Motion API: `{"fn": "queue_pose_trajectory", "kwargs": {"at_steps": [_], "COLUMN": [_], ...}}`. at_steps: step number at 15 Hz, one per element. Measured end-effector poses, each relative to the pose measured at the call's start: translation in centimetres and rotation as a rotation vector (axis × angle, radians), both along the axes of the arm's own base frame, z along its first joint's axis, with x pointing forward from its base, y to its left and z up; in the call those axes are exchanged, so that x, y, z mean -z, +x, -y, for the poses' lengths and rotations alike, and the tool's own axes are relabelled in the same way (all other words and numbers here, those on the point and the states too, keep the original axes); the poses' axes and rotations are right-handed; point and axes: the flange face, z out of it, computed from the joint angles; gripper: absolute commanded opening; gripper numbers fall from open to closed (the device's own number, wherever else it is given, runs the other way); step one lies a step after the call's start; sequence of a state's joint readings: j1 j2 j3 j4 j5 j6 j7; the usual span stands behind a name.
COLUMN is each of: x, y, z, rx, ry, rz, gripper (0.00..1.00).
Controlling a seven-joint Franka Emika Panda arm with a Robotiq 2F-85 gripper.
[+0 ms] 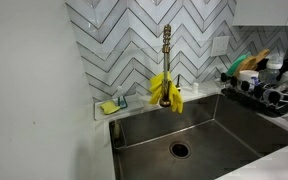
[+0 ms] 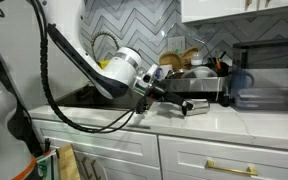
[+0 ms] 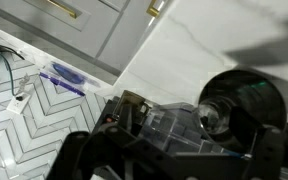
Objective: Flip the silver cup to its side, pick up the silver cup and hang it on the first cup hanger on the dish rack
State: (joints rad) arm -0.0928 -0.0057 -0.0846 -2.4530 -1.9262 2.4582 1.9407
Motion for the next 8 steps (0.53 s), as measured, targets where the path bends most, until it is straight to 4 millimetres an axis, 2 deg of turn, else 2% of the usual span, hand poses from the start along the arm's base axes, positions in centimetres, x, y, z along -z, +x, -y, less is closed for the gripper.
{"fn": "queue_pose_trajectory", "kwargs": {"at_steps": [8], "x": [-0.65], "y": [0.36], "z": [0.53], "rx": [0.029], "ry": [0.009], "rz": [0.001], "gripper": [1.0]}}
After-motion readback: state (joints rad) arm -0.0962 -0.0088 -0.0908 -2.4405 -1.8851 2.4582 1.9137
